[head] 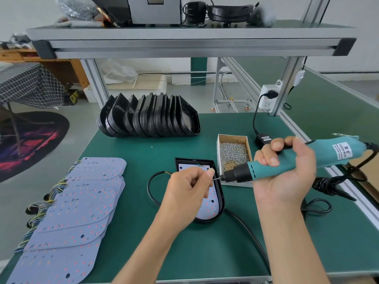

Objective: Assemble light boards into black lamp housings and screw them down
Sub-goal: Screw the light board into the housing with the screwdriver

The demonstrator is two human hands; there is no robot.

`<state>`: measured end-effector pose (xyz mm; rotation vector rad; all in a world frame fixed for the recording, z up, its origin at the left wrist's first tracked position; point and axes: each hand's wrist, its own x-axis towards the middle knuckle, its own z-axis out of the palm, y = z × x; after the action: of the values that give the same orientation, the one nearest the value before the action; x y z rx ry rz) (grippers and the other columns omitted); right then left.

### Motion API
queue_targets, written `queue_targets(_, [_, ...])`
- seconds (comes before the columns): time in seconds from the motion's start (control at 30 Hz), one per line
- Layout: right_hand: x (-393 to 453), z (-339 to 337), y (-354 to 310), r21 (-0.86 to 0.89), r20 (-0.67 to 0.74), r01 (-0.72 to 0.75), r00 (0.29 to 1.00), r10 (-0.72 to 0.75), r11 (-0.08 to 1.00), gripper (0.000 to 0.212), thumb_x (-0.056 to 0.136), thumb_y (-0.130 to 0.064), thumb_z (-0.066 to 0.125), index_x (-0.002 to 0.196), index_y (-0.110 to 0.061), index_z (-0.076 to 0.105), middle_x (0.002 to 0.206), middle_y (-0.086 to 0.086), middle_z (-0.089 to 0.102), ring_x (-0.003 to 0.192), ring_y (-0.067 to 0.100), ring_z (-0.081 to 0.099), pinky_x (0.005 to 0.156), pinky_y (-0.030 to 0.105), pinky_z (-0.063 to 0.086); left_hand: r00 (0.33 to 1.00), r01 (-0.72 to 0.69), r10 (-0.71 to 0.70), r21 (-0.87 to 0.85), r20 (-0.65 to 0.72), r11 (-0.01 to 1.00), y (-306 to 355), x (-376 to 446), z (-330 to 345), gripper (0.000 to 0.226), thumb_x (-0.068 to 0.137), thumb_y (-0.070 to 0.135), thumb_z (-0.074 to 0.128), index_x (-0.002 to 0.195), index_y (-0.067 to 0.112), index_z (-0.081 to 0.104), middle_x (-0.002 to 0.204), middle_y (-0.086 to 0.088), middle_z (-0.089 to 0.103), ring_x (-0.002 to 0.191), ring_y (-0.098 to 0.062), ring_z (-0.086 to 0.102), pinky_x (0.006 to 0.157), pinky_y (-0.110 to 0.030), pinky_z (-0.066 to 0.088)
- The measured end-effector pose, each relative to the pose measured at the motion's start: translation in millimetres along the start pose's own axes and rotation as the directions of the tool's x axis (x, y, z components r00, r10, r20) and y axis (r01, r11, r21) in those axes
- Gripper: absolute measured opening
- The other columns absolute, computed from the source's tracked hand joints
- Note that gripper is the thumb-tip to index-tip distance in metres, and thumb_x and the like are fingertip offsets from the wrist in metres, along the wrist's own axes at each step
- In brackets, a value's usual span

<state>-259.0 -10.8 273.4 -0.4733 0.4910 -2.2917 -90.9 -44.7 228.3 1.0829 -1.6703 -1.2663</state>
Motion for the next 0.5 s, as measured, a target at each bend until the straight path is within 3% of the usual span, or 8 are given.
queue_targets(0.17, [-0.1, -2.5, 1.3, -0.013, 0.018, 0.004, 1.0, -0.003, 1.0, 0.013, 0.091, -0.02, 0.05, 0.079, -0.017, 0.049, 0.068, -0.002, 0.055, 0.046, 0.01, 0.041, 0.052, 0.023, 0.037, 1.0, -0.013, 0.013, 0.011, -0.025, 1.0, -2.0, -1.4, 4.9, 0.039, 0.103, 0.038, 0.061, 0.068, 0.021, 0.062, 0.055, 0.008, 0.054, 0.052, -0.013, 0.039, 0.048, -0.021, 0.034])
queue_targets(0.4, [3.5, -9.9, 8.1, 0.002, -0.006, -0.014, 1.0, 0.014, 1.0, 0.015, 0.092, -0.02, 0.05, 0.078, -0.017, 0.052, 0.068, -0.002, 0.055, 0.047, 0.01, 0.041, 0.052, 0.023, 0.038, 0.996, -0.074, 0.077, 0.047, -0.045, 0.996, -6.5, -1.2, 11.3, 0.034, 0.102, 0.04, 0.062, 0.07, 0.033, 0.069, 0.06, 0.013, 0.063, 0.045, -0.005, 0.034, 0.047, -0.016, 0.032])
queue_targets(0.47, [6.5, -13.7, 11.9, -0.005, -0.016, -0.017, 1.0, 0.016, 1.0, 0.016, 0.094, -0.019, 0.05, 0.078, -0.018, 0.052, 0.069, -0.002, 0.055, 0.048, 0.01, 0.042, 0.053, 0.023, 0.038, 0.991, -0.083, 0.094, 0.108, -0.098, 0.991, -5.9, 1.4, 6.7, 0.021, 0.099, 0.05, 0.061, 0.095, 0.038, 0.077, 0.073, 0.026, 0.067, 0.052, -0.003, 0.041, 0.057, -0.014, 0.037])
queue_targets(0.5, [9.1, -15.6, 14.0, -0.012, -0.021, -0.016, 1.0, 0.016, 1.0, 0.016, 0.094, -0.019, 0.05, 0.078, -0.018, 0.052, 0.069, -0.002, 0.055, 0.049, 0.011, 0.042, 0.053, 0.023, 0.038, 0.985, -0.086, 0.108, 0.167, -0.133, 0.982, -7.8, 2.8, 2.6, 0.033, 0.096, 0.06, 0.057, 0.113, 0.037, 0.074, 0.088, 0.03, 0.07, 0.06, -0.001, 0.047, 0.066, -0.016, 0.042])
